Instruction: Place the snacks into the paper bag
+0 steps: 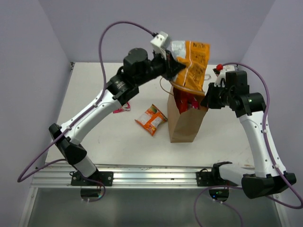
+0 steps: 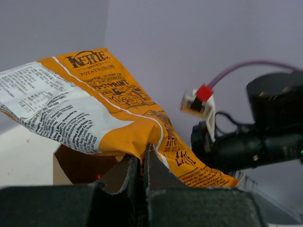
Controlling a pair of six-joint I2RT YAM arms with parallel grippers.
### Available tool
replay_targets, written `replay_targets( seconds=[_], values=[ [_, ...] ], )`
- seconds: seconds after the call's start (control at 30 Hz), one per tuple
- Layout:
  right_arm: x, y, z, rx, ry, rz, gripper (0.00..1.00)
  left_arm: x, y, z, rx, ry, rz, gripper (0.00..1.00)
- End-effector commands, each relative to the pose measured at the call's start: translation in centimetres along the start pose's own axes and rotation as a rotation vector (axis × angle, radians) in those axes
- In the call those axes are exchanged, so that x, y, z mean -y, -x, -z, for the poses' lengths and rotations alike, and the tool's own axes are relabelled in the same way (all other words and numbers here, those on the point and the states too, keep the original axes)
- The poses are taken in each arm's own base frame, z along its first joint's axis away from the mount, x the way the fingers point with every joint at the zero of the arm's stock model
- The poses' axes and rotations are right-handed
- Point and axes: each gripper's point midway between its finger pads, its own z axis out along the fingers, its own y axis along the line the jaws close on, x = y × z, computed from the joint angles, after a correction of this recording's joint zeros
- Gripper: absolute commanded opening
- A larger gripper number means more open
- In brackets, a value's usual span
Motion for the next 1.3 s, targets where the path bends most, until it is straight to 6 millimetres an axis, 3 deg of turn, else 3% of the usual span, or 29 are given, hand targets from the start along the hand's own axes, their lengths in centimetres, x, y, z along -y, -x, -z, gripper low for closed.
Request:
replay_targets(
  seconds=[0.0, 0.1, 0.3, 0.33, 0.4, 0.47, 0.53, 0.57, 0.6, 0.63, 0.67, 0.7, 0.77, 0.8, 0.83, 0.87, 0.97, 1.0, 1.03, 1.1, 1.13, 1.17, 1.2, 1.23, 1.27],
  values=[
    [-0.7, 0.4, 0.3, 0.008, 0.035, 0.016, 0.00, -1.0, -6.4, 0.3, -0.147, 0.049, -0.010, 0.00],
    [-0.7, 0.2, 0.5, 0.011, 0.034, 0.018, 0.00, -1.5, -10.4, 1.0, -0.238, 0.075, -0.028, 0.00],
    [-0.7, -0.2, 1.0, 0.019, 0.032, 0.010, 0.00, -2.0, -14.9, 0.2, -0.374, 0.105, -0.091, 0.00],
    [-0.7, -0.2, 1.1, 0.020, 0.032, 0.011, 0.00, -0.8, -14.1, -0.4, -0.365, 0.093, -0.115, 0.00],
    [-0.6, -0.2, 1.2, 0.023, 0.026, 0.012, 0.00, -0.8, -16.6, -1.0, -0.442, 0.101, -0.156, 0.00],
    [-0.6, -0.3, 1.2, 0.022, 0.024, 0.011, 0.00, 0.8, -17.7, -1.4, -0.475, 0.052, -0.153, 0.00],
    [-0.6, -0.3, 1.3, 0.020, 0.022, 0.009, 0.00, 1.6, -19.6, -1.4, -0.531, 0.037, -0.151, 0.12],
    [-0.6, -0.2, 1.4, 0.024, 0.022, 0.011, 0.00, 1.8, -19.9, -1.2, -0.541, 0.042, -0.153, 0.26],
    [-0.5, -0.2, 1.4, 0.024, 0.018, 0.014, 0.00, 1.9, -19.6, -1.0, -0.536, 0.048, -0.164, 0.54],
    [-0.5, -0.2, 1.4, 0.026, 0.016, 0.014, 0.00, 2.1, -19.4, -0.9, -0.528, 0.064, -0.175, 0.69],
    [-0.4, -0.2, 1.4, 0.025, 0.014, 0.014, 0.00, 1.9, -18.5, -0.7, -0.505, 0.090, -0.180, 0.80],
    [-0.5, -0.3, 1.4, 0.024, 0.018, 0.016, 0.00, 2.0, -16.6, -0.4, -0.464, 0.112, -0.179, 0.99],
    [-0.5, -0.3, 1.4, 0.022, 0.020, 0.016, 0.00, 1.7, -12.8, 0.0, -0.380, 0.173, -0.193, 1.00],
    [-0.5, -0.3, 1.4, 0.020, 0.021, 0.014, 0.00, 2.7, -8.1, 0.5, -0.274, 0.177, -0.183, 1.00],
    [-0.7, -0.3, 1.4, 0.020, 0.027, 0.014, 0.00, 2.6, -5.3, 0.9, -0.203, 0.215, -0.179, 0.99],
    [-0.7, -0.3, 1.4, 0.020, 0.028, 0.014, 0.00, 3.4, -0.7, 2.2, -0.097, 0.219, -0.169, 1.00],
    [-0.7, -0.1, 1.3, 0.018, 0.029, 0.018, 0.00, 3.3, 6.7, 5.2, 0.095, 0.295, -0.191, 0.99],
    [-0.8, 0.0, 1.3, 0.019, 0.031, 0.021, 0.00, 2.9, 8.2, 6.1, 0.134, 0.330, -0.201, 0.99],
    [-0.7, 0.1, 1.3, 0.023, 0.029, 0.020, 0.00, 1.2, 9.1, 7.1, 0.162, 0.437, -0.213, 1.00],
    [-0.8, 0.2, 1.3, 0.028, 0.033, 0.022, 0.00, -1.9, 9.0, 8.2, 0.148, 0.548, -0.267, 1.00],
    [-0.9, 0.2, 1.3, 0.029, 0.037, 0.019, 0.00, -4.5, 5.8, 7.7, 0.062, 0.597, -0.287, 1.00],
    [-0.9, 0.3, 1.2, 0.027, 0.037, 0.018, 0.00, -6.2, 4.2, 7.7, 0.028, 0.623, -0.241, 1.00],
    [-1.0, 0.4, 1.3, 0.032, 0.041, 0.021, 0.00, -10.7, 2.7, 8.6, -0.017, 0.713, -0.219, 1.00],
    [-1.0, 0.4, 1.2, 0.032, 0.041, 0.017, 0.00, -14.0, -2.0, 8.9, -0.135, 0.756, -0.204, 1.00],
    [-1.0, 0.4, 1.3, 0.035, 0.043, 0.019, 0.00, -18.2, -4.1, 10.4, -0.178, 0.849, -0.148, 1.00]
  ],
)
